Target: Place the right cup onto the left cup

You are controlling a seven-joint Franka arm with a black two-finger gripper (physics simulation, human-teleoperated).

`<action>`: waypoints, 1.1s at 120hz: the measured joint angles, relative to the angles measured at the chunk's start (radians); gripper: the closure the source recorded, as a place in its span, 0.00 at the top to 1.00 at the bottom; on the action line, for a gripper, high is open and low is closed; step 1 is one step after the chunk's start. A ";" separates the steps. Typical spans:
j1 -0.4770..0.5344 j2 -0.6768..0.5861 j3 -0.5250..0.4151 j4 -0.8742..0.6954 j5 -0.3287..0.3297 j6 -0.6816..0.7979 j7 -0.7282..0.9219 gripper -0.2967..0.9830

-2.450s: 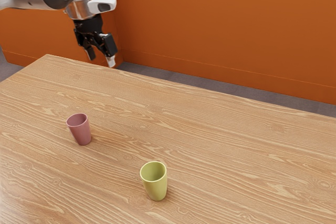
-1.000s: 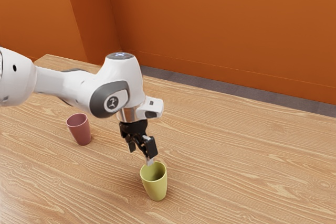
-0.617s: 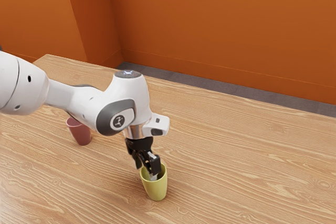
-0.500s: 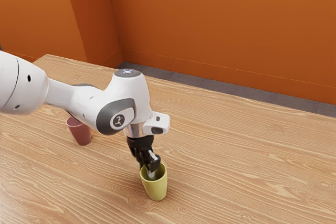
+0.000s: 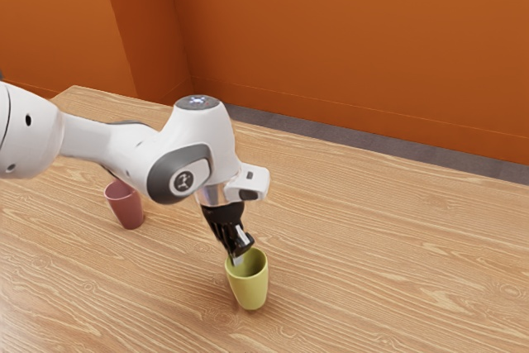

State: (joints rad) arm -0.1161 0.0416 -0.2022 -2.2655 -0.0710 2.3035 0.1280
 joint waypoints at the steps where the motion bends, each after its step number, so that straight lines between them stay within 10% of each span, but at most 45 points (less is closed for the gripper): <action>1: 0.000 -0.003 0.000 0.000 0.000 -0.002 0.000 0.17; 67: 0.081 -0.273 0.175 0.080 0.040 -0.266 0.001 0.15; 132: 0.227 -0.174 0.334 0.250 0.122 -0.346 0.073 0.15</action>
State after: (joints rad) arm 0.1107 -0.1320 0.1314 -2.0156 0.0508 1.9577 0.2014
